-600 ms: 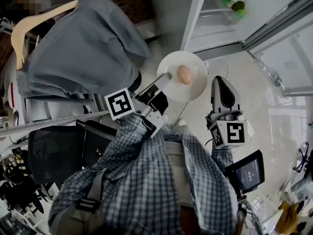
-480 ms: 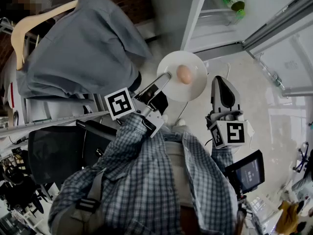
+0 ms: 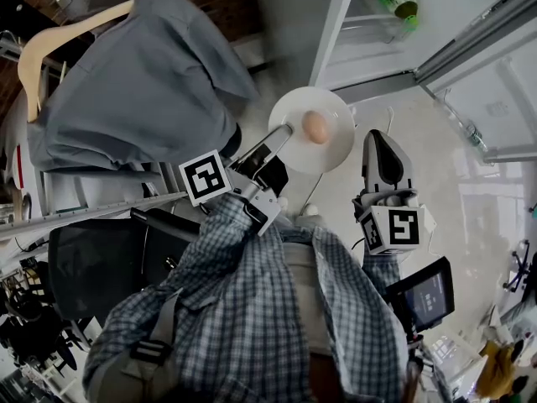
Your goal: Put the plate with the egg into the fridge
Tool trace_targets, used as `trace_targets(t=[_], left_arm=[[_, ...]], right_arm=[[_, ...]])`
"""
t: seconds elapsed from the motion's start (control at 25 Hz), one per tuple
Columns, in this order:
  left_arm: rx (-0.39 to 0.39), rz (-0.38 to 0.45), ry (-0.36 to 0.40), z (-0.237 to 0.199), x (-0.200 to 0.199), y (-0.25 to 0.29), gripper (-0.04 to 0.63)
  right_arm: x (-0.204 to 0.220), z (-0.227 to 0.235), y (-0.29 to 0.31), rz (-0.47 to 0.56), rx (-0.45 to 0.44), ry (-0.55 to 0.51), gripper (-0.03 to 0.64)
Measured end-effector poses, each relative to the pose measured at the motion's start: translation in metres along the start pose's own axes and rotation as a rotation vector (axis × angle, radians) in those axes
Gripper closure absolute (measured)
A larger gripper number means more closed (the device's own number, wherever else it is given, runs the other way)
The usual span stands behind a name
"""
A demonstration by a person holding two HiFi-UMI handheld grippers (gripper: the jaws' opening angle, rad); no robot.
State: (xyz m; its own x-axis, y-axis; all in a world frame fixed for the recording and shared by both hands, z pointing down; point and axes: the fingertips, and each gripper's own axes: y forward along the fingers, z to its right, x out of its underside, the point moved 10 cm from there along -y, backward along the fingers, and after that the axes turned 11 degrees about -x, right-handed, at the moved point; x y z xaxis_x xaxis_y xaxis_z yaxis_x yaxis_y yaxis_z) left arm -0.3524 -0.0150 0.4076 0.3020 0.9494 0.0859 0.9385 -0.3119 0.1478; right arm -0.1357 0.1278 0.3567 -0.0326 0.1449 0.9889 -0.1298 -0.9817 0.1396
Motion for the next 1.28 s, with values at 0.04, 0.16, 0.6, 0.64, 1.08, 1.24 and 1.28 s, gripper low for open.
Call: trace_targets(t=[0.04,0.16,0.6,0.64,1.08,1.24,1.28], left_arm=[[0.002,-0.001,-0.001,0.0,0.0,0.0,0.557],[0.007,-0.007,-0.005,-0.001,-0.002,-0.002,0.557],[0.015,-0.042,-0.007,-0.009,-0.017,-0.018,0.557],[0.017,-0.048,-0.01,-0.01,-0.018,-0.019,0.557],[0.01,-0.128,-0.01,-0.02,-0.03,-0.017,0.557],[0.02,-0.153,-0.011,-0.019,-0.027,-0.005,0.557],[0.021,-0.157,-0.011,-0.019,-0.026,-0.002,0.557]], right_arm=[[0.0,0.0,-0.001,0.0,0.004,-0.001,0.609],[0.0,-0.003,-0.003,-0.01,0.028,-0.007,0.609],[0.002,-0.024,-0.005,-0.019,0.105,-0.008,0.609],[0.003,-0.027,-0.006,-0.018,0.108,-0.01,0.609],[0.012,-0.053,-0.018,-0.044,0.175,-0.005,0.609],[0.013,-0.048,-0.029,-0.056,0.25,0.027,0.609],[0.013,-0.045,-0.031,-0.055,0.261,0.031,0.609]])
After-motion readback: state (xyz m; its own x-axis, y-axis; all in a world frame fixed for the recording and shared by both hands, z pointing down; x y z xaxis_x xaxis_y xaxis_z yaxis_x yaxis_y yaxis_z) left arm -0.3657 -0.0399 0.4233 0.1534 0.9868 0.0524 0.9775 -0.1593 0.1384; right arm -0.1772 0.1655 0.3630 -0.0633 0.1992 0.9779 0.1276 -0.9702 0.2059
